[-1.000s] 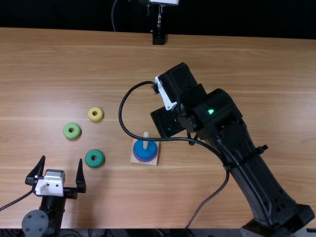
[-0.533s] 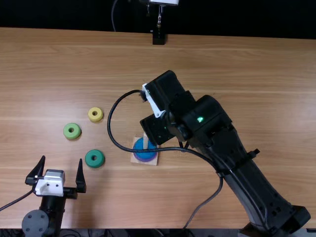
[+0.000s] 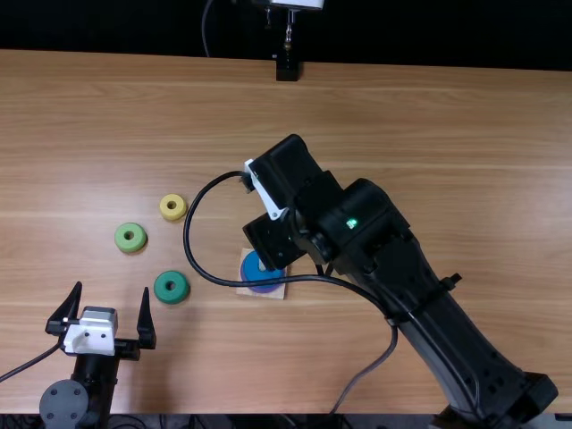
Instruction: Build the Hanoi tower: stack the rings onto the peg from bottom to top in this color order: purple, dark blue, light blue, dark green, light green, yellow, orange.
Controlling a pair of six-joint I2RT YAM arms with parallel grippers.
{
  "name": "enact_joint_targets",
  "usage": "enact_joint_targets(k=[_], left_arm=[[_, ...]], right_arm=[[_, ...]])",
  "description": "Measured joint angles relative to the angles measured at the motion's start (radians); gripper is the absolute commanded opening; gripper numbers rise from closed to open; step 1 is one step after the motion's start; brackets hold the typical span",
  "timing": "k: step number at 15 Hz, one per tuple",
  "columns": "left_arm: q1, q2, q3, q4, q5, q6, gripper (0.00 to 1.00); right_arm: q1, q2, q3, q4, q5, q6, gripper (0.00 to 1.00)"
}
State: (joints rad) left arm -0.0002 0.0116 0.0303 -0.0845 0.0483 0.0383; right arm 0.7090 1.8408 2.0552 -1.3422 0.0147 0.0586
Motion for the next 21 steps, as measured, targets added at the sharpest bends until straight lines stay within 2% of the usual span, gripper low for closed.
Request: enact_joint_targets(k=[5, 21], left_arm=[[0.000, 0.000, 0.000, 0.001, 0.000, 0.001, 1.00], [0.000, 0.000, 0.000, 0.000, 0.000, 0.000, 1.00]], right_arm=[[0.003, 0.075, 0.000, 0.011, 0.000, 0.000, 0.00], [0.024, 0.092, 0.000, 0.047, 0.000, 0.001, 0.00]])
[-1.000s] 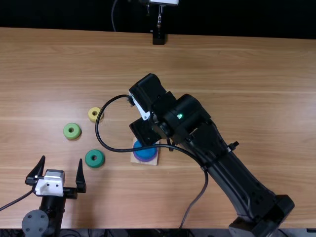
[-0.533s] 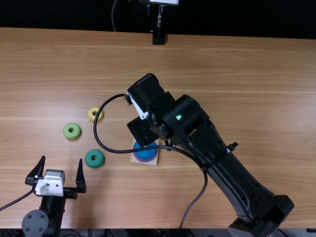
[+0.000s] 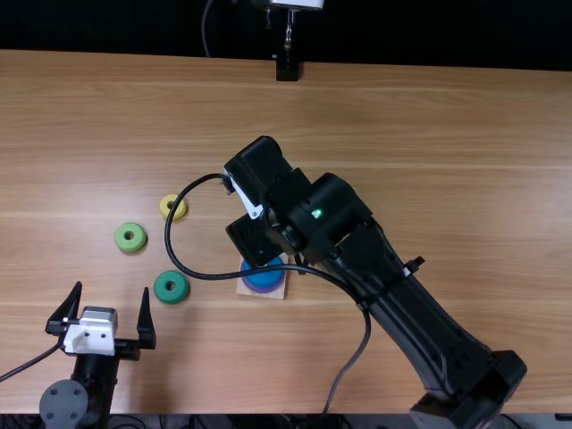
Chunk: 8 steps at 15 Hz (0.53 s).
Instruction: Build the Hanoi tower: stack the rings onto the peg from bottom to top in this color order: purple, dark blue, light blue, dark green, light green, yellow, orange.
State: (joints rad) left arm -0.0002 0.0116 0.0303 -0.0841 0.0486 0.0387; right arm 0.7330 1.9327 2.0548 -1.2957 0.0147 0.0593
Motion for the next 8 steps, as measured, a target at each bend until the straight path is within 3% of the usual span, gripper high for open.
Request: enact_joint_targets(k=[8], left_arm=[[0.000, 0.000, 0.000, 0.000, 0.000, 0.000, 1.00]], right_arm=[[0.000, 0.013, -0.003, 0.001, 0.000, 0.002, 0.00]])
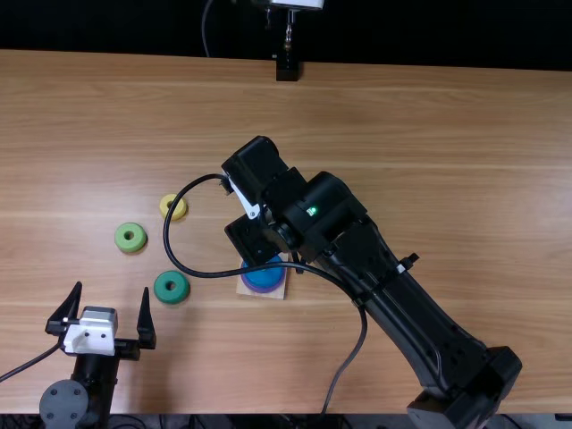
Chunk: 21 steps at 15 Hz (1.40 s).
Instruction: Build the Hanoi tower: stack the rings onto the peg from bottom to top in this color order: purple, dark blue, light blue, dark green, light green, yellow, orange.
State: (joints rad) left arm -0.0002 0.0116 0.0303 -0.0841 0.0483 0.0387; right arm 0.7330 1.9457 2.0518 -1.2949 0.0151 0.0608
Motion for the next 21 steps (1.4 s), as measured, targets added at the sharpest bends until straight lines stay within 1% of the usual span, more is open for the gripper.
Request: enact_joint_targets(k=[10, 11, 12, 13, 14, 21], left_arm=[[0.000, 0.000, 0.000, 0.000, 0.000, 0.000, 1.00], [0.000, 0.000, 0.000, 0.000, 0.000, 0.000, 1.00], [0.000, 0.000, 0.000, 0.000, 0.000, 0.000, 1.00], [0.000, 0.000, 0.000, 0.000, 0.000, 0.000, 1.00], [0.000, 0.000, 0.000, 0.000, 0.000, 0.000, 1.00], [0.000, 0.000, 0.000, 0.000, 0.000, 0.000, 1.00]], right_arm=[[0.000, 0.026, -0.010, -0.003, 0.000, 0.000, 0.00], [0.000, 0.026, -0.010, -0.003, -0.001, 0.000, 0.10], [0.000, 0.026, -0.010, -0.003, 0.000, 0.000, 0.42], [0.000, 0.026, -0.011, -0.002, 0.000, 0.000, 0.78], [0.000, 0.026, -0.010, -0.003, 0.000, 0.000, 1.00], [0.020, 0.026, -0.010, 0.006, 0.000, 0.000, 1.00]])
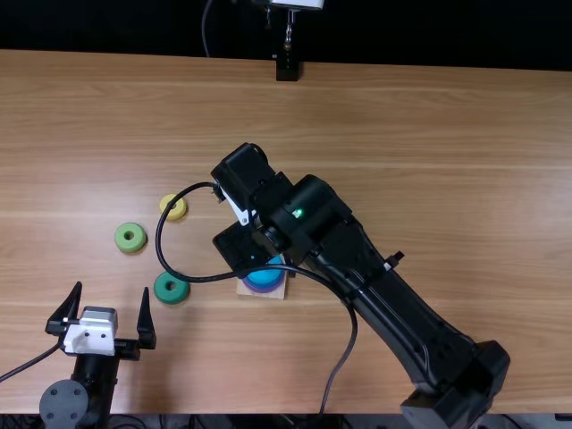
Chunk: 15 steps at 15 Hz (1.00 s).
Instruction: Build the Hanoi tower: stack the rings onto the peg from bottom to top in this color order: purple, dark blue, light blue, dark green, light green, yellow, orange.
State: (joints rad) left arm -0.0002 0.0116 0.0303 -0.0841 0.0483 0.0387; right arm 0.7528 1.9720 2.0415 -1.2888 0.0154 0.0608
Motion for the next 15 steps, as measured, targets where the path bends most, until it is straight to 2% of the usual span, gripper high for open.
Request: enact_joint_targets(k=[2, 4, 6, 8, 10, 13, 15], left_arm=[[0.000, 0.000, 0.000, 0.000, 0.000, 0.000, 1.00], [0.000, 0.000, 0.000, 0.000, 0.001, 0.000, 1.00], [0.000, 0.000, 0.000, 0.000, 0.000, 0.000, 1.00], [0.000, 0.000, 0.000, 0.000, 0.000, 0.000, 1.00], [0.000, 0.000, 0.000, 0.000, 0.000, 0.000, 1.00], [0.000, 0.000, 0.000, 0.000, 0.000, 0.000, 1.00], [0.000, 0.000, 0.000, 0.000, 0.000, 0.000, 1.00]], right_arm=[[0.000, 0.000, 0.000, 0.096, 0.000, 0.000, 1.00], [-0.001, -0.001, -0.020, 0.281, 0.000, -0.001, 1.00], [-0.018, -0.006, -0.114, 0.458, -0.001, -0.006, 1.00], [-0.111, -0.111, -0.320, 0.702, -0.004, -0.011, 1.00], [-0.237, -0.319, -0.452, 0.916, -0.002, -0.012, 1.00], [-0.415, -0.619, -0.635, 1.081, 0.003, -0.013, 1.00], [-0.498, -0.742, -0.800, 1.157, 0.004, -0.014, 1.00]])
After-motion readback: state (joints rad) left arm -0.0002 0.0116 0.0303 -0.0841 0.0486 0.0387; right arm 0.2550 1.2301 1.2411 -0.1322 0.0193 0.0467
